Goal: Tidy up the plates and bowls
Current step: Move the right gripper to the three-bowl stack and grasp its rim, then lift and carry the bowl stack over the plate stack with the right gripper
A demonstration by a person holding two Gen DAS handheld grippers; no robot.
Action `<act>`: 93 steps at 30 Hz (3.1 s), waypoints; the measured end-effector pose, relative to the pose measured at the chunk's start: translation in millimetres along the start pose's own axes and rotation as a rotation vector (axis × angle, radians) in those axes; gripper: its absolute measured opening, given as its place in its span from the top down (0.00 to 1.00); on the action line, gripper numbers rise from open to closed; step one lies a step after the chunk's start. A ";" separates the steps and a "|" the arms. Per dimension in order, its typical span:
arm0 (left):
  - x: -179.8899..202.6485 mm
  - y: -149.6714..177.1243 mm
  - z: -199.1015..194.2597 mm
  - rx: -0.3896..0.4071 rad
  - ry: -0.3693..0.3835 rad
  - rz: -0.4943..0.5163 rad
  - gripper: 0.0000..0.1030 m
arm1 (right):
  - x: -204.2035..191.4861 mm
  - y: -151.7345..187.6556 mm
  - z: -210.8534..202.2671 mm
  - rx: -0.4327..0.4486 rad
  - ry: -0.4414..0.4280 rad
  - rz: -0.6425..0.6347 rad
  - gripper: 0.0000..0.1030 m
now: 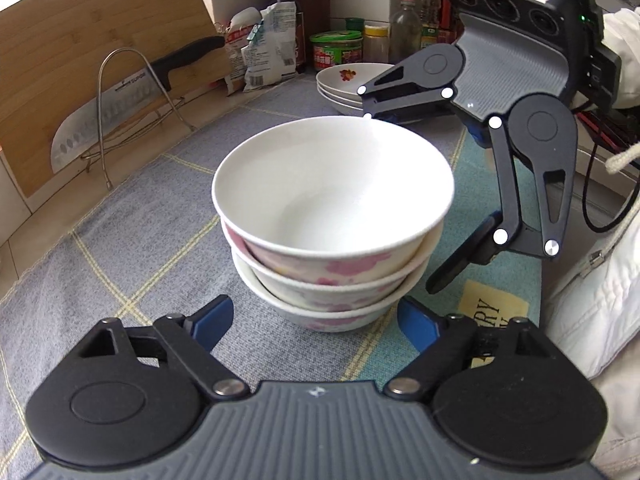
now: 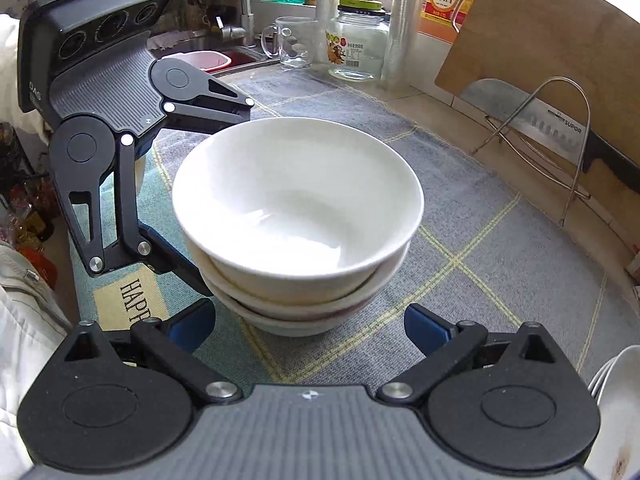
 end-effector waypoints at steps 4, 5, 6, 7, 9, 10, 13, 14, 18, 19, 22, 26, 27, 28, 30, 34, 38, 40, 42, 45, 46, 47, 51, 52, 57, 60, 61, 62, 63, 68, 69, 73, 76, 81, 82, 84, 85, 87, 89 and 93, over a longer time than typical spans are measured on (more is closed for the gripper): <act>1.1 -4.0 6.0 0.007 0.062 0.073 0.19 | -3.7 -6.5 1.3 -0.033 -0.004 -0.042 0.04; 0.7 -4.5 7.7 0.009 0.079 0.090 0.20 | -3.2 -7.3 2.4 -0.041 -0.003 -0.040 0.05; 0.6 -5.2 8.5 0.011 0.094 0.099 0.21 | -2.3 -6.9 4.0 -0.050 0.001 -0.036 0.06; 0.0 -5.5 8.8 0.013 0.108 0.110 0.21 | -1.8 -6.0 5.4 -0.058 0.007 -0.033 0.06; -0.5 -4.7 8.4 0.016 0.130 0.124 0.22 | -2.7 -5.5 5.1 -0.065 0.012 -0.026 0.09; -1.3 -4.7 8.6 0.016 0.141 0.125 0.22 | -3.4 -5.1 4.3 -0.069 0.010 -0.024 0.10; -2.5 -3.9 8.0 0.012 0.168 0.128 0.22 | -3.5 -3.5 3.0 -0.078 0.008 -0.032 0.11; -2.8 -4.6 8.8 0.009 0.173 0.131 0.22 | -3.3 -3.2 2.7 -0.080 0.003 -0.032 0.11; -2.8 -6.1 9.6 -0.002 0.181 0.128 0.22 | -0.3 -5.4 7.1 -0.080 -0.030 -0.040 0.11; -3.2 -6.7 10.6 -0.003 0.182 0.133 0.22 | -0.5 -5.3 7.1 -0.084 -0.040 -0.035 0.11; -4.6 -6.9 12.9 -0.009 0.198 0.114 0.20 | -1.2 -5.2 7.5 -0.089 -0.061 -0.040 0.13; -4.7 -7.0 13.9 -0.011 0.197 0.117 0.20 | -1.2 -6.4 9.2 -0.091 -0.075 -0.042 0.14; -4.7 -6.9 14.0 -0.011 0.197 0.122 0.20 | -1.0 -6.6 9.1 -0.092 -0.076 -0.041 0.14; -4.6 -6.9 14.1 -0.011 0.198 0.125 0.20 | -1.0 -7.2 9.4 -0.094 -0.076 -0.038 0.14; -5.1 -7.1 14.7 -0.009 0.206 0.129 0.18 | -1.3 -7.6 10.0 -0.097 -0.073 -0.045 0.14; -5.6 -7.2 16.1 -0.010 0.218 0.135 0.18 | -0.6 -8.4 11.0 -0.101 -0.075 -0.045 0.14; -5.8 -7.1 16.4 -0.012 0.224 0.135 0.19 | -1.0 -8.8 11.2 -0.103 -0.069 -0.043 0.14; -5.7 -7.6 17.0 -0.014 0.222 0.132 0.19 | -1.6 -8.3 10.6 -0.102 -0.067 -0.040 0.14; -5.1 -8.0 17.6 -0.018 0.220 0.133 0.20 | -1.4 -8.5 10.5 -0.102 -0.065 -0.036 0.14; -5.2 -7.9 18.0 -0.026 0.218 0.131 0.20 | -1.7 -8.5 10.2 -0.105 -0.063 -0.035 0.14; -4.8 -7.6 17.6 -0.027 0.218 0.132 0.20 | -1.7 -8.5 10.0 -0.106 -0.063 -0.035 0.14; -4.5 -7.6 17.5 -0.029 0.219 0.131 0.20 | -1.7 -8.3 9.7 -0.107 -0.064 -0.035 0.14; -2.7 -10.5 17.5 -0.036 0.212 0.127 0.20 | -0.5 -6.7 6.5 -0.111 -0.074 -0.028 0.14; -2.5 -12.3 17.2 -0.035 0.210 0.126 0.20 | 0.1 -6.3 4.8 -0.112 -0.075 -0.031 0.14; 3.8 -26.8 19.1 -0.032 0.197 0.118 0.20 | 5.3 -5.8 -8.6 -0.107 -0.072 -0.047 0.14; 8.3 -39.8 23.5 -0.034 0.192 0.110 0.20 | 11.8 -5.1 -20.5 -0.105 -0.067 -0.060 0.14; 10.0 -44.6 25.5 -0.033 0.191 0.107 0.20 | 15.7 -4.8 -24.8 -0.104 -0.066 -0.067 0.14; 11.7 -49.1 27.6 -0.030 0.190 0.104 0.20 | 19.2 -4.1 -29.4 -0.103 -0.064 -0.072 0.14; 13.4 -54.9 30.2 -0.028 0.189 0.100 0.20 | 22.5 -3.3 -33.5 -0.101 -0.062 -0.078 0.14; 21.2 -85.2 45.7 -0.016 0.177 0.101 0.20 | 45.7 5.6 -59.7 -0.092 -0.048 -0.103 0.14; 22.8 -91.9 50.6 -0.016 0.174 0.101 0.20 | 50.1 7.4 -63.6 -0.092 -0.045 -0.105 0.14; 28.6 -117.0 69.8 -0.010 0.171 0.111 0.20 | 73.6 20.1 -84.5 -0.092 -0.027 -0.123 0.14; 33.1 -138.0 84.9 0.006 0.175 0.124 0.20 | 94.6 29.1 -98.6 -0.091 -0.016 -0.119 0.14; 39.2 -168.1 111.8 0.021 0.182 0.163 0.20 | 128.2 43.2 -120.4 -0.090 0.016 -0.104 0.14; 40.0 -173.0 116.9 0.024 0.183 0.168 0.20 | 136.3 47.0 -124.3 -0.089 0.026 -0.098 0.14; 41.1 -182.7 127.5 0.030 0.183 0.182 0.20 | 147.6 51.5 -129.6 -0.090 0.039 -0.092 0.14; 41.6 -186.5 132.6 0.031 0.182 0.187 0.20 | 154.3 54.6 -132.2 -0.090 0.046 -0.089 0.14; 42.3 -195.5 145.1 0.031 0.183 0.205 0.20 | 168.9 61.4 -136.3 -0.092 0.061 -0.080 0.14; 42.7 -201.4 155.9 0.030 0.181 0.220 0.20 | 181.8 66.4 -138.0 -0.098 0.069 -0.070 0.14; 43.1 -208.2 175.5 0.027 0.185 0.225 0.20 | 203.6 75.4 -138.0 -0.106 0.086 -0.050 0.14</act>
Point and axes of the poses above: each gripper's, at about its wrist camera, not at the fingertips, and z roughly the way its jaws point, x to its right, y to its underside, the point moved 9 cm from there along z, roughly the way its jaws point, and after that the axes turned 6 degrees about z, right-handed, at the moved point
